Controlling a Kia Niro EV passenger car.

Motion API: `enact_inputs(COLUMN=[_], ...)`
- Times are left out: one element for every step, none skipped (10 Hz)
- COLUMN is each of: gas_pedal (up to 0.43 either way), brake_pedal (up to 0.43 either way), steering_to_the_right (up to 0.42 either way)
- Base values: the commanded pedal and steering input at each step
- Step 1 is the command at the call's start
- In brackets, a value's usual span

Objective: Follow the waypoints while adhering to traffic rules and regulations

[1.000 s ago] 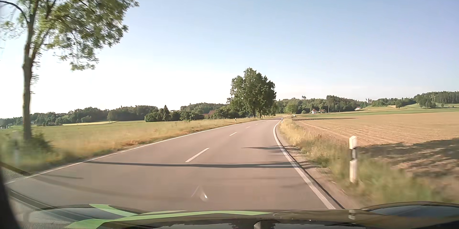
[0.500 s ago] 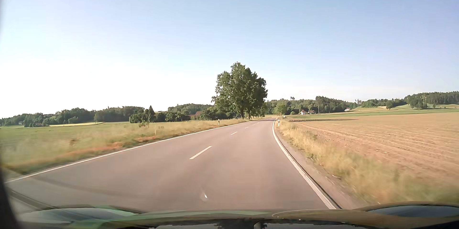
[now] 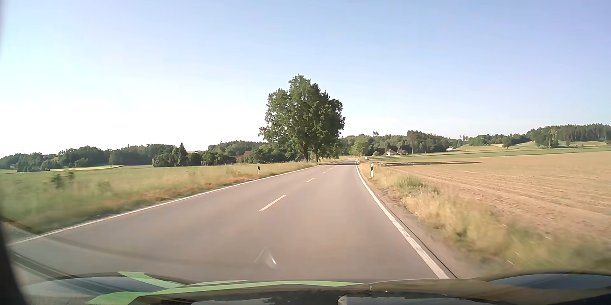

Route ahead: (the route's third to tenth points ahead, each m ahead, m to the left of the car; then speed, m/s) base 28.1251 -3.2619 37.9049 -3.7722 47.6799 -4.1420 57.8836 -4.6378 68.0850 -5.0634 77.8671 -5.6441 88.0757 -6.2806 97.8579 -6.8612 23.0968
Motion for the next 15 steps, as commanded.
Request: enact_inputs(gas_pedal=[0.280,0.280,0.280,0.248,0.220,0.220,0.220,0.228,0.228,0.248,0.260,0.268,0.268,0.268,0.260], brake_pedal=[0.000,0.000,0.000,0.000,0.000,0.000,0.000,0.000,0.000,0.000,0.000,0.000,0.000,0.000,0.000], steering_to_the_right=[0.016,0.015,0.015,0.014,0.012,0.012,0.011,0.012,0.011,0.010,0.008,0.005,0.001,0.000,-0.002])
